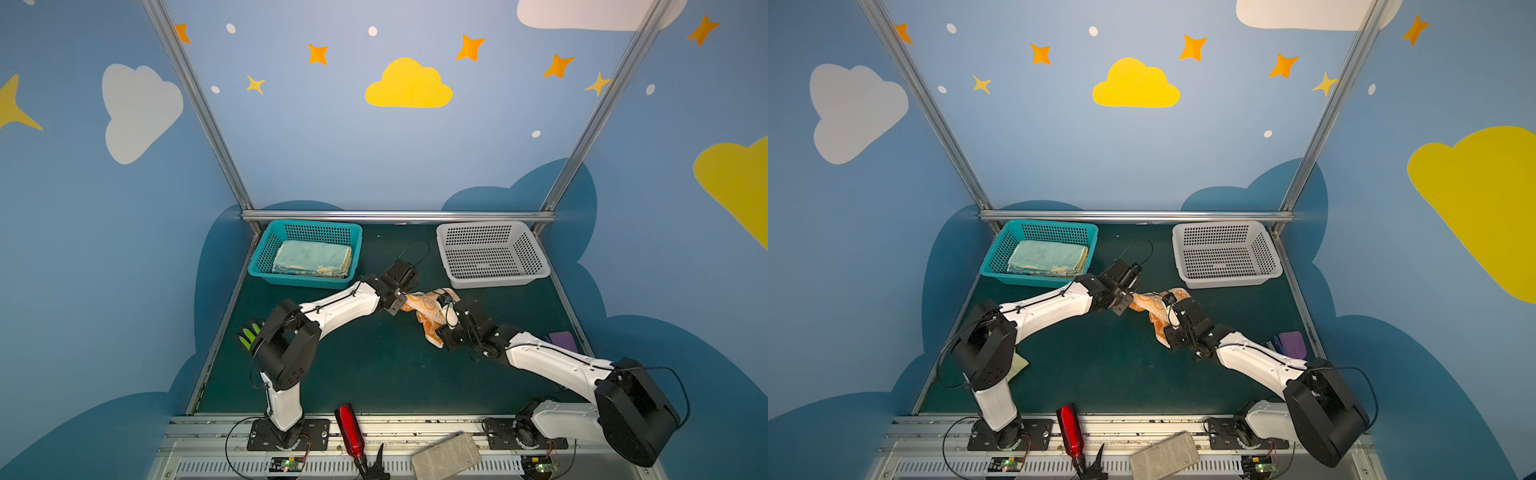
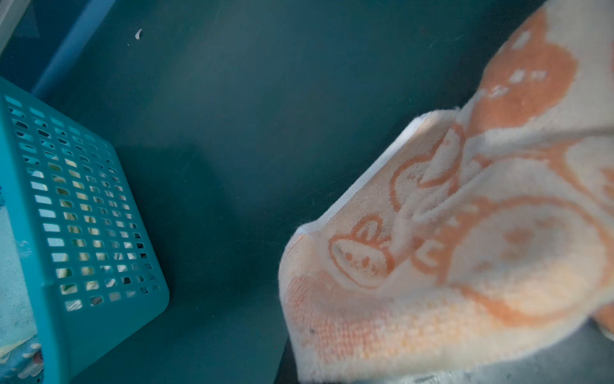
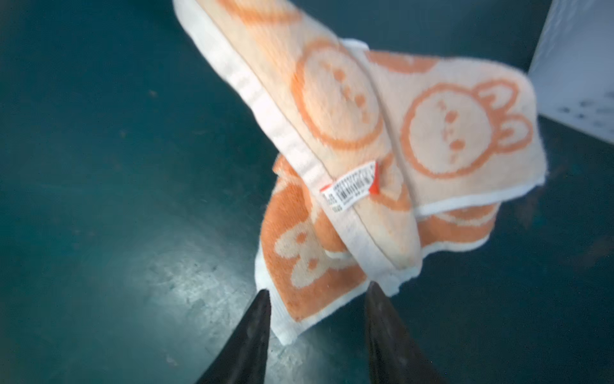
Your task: Fold and stack the towels
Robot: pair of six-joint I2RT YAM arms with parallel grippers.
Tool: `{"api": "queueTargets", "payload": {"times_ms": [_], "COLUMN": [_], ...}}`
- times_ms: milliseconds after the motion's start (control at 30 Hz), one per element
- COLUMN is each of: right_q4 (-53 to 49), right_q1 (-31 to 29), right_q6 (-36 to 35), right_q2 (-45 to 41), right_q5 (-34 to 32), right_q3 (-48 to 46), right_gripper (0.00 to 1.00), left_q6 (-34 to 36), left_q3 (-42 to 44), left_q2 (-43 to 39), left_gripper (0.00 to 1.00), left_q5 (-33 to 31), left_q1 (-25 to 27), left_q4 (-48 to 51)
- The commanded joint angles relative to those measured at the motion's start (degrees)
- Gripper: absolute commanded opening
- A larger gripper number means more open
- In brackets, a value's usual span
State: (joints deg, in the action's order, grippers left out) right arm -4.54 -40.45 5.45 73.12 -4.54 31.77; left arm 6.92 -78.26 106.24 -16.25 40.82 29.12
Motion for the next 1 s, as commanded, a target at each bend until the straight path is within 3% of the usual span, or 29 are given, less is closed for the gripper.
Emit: {"api": "queueTargets", "payload": {"times_ms": [0, 167, 633, 800, 967], "right_q4": [6.79, 4.48, -5.46, -7.84, -10.20], "right_q1": [-0.38, 0.40, 1.36, 1.78, 1.73], "right_q6": [1.23, 0.49, -5.91, -14.98, -31.28], "right_q2": [-1.23, 1.60, 11.74, 11.07, 12.89], "right_q5": [-4.48, -6.02, 0.08, 4.32, -4.25], "right_q3": [-2.14, 0.74, 15.68, 20.81, 22.53], "right_gripper": [0.43, 0.43, 0.42, 0.41, 0.41], "left_q6": [-3.29, -4.74, -3.55, -3.62, -3.79], "left_q3": [-3.38, -6.21, -14.34, -15.99, -16.10], "left_q2": [3.07, 6.69, 11.09, 11.26, 12.32], "left_gripper": [0.04, 0.04, 0.04, 0.04, 0.04], "left_q5": [1.19, 3.55, 4.64, 6.34, 8.53], "left_q1": [-1.51, -3.06, -6.76, -9.13, -10.76], "left_q4": [6.57, 9.07, 14.99, 15.35, 15.38]}}
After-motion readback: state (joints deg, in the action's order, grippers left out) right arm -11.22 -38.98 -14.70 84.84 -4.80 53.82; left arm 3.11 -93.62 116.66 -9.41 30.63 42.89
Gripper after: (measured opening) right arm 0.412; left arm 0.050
